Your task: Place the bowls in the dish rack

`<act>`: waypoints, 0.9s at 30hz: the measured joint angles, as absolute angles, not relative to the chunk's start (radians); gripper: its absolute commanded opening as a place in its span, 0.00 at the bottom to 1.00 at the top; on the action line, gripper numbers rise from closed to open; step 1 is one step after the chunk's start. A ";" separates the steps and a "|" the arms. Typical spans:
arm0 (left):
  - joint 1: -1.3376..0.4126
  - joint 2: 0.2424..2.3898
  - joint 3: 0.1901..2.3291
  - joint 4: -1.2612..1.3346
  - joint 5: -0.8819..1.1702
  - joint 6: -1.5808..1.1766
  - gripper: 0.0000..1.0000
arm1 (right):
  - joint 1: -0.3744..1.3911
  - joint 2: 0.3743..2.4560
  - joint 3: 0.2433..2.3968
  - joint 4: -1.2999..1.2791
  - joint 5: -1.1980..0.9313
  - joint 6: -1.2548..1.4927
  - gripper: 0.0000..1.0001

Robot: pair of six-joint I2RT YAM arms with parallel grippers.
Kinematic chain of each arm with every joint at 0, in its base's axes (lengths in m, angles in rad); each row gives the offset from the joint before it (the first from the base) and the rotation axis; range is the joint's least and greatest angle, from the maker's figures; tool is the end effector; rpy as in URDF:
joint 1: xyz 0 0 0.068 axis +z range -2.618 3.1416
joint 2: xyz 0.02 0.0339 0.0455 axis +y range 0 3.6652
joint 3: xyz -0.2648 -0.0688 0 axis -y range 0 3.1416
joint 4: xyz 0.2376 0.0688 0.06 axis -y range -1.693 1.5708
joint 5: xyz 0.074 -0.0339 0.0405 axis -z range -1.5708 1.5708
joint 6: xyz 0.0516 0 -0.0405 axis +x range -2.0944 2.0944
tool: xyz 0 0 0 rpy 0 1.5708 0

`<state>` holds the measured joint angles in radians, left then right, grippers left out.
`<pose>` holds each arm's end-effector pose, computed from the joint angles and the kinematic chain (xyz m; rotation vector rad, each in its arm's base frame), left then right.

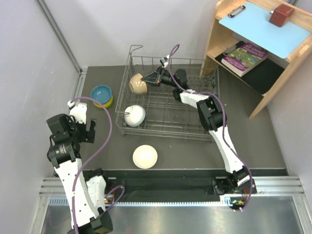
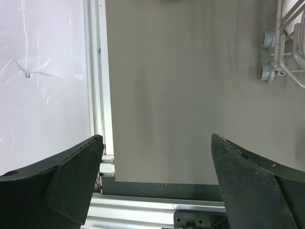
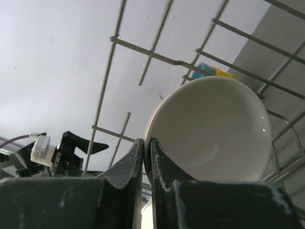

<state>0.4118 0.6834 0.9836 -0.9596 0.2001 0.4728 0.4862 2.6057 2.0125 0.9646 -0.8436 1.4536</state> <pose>0.1162 0.0396 0.3320 0.1773 2.2207 0.2649 0.4940 0.3047 0.2049 -0.1639 1.6819 2.0629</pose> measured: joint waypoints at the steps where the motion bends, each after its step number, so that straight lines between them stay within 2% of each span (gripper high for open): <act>1: 0.412 0.683 0.984 -0.960 0.200 0.474 0.99 | 0.487 2.612 2.012 0.960 -0.837 1.450 0.00; 17: 0.412 0.683 0.971 -0.960 0.200 0.484 0.99 | 0.494 2.633 2.015 0.850 -0.772 1.352 0.00; 20: 0.412 0.682 0.961 -0.960 0.199 0.490 0.99 | 0.490 2.626 2.018 0.817 -0.772 1.318 0.05; 27: 0.411 0.682 0.952 -0.960 0.193 0.497 0.99 | 0.477 2.581 2.025 0.640 -0.749 1.199 0.00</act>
<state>0.4114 0.6823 0.9520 -0.9600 0.1932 0.4969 0.4774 2.5813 2.0254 0.6395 -0.7494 1.1992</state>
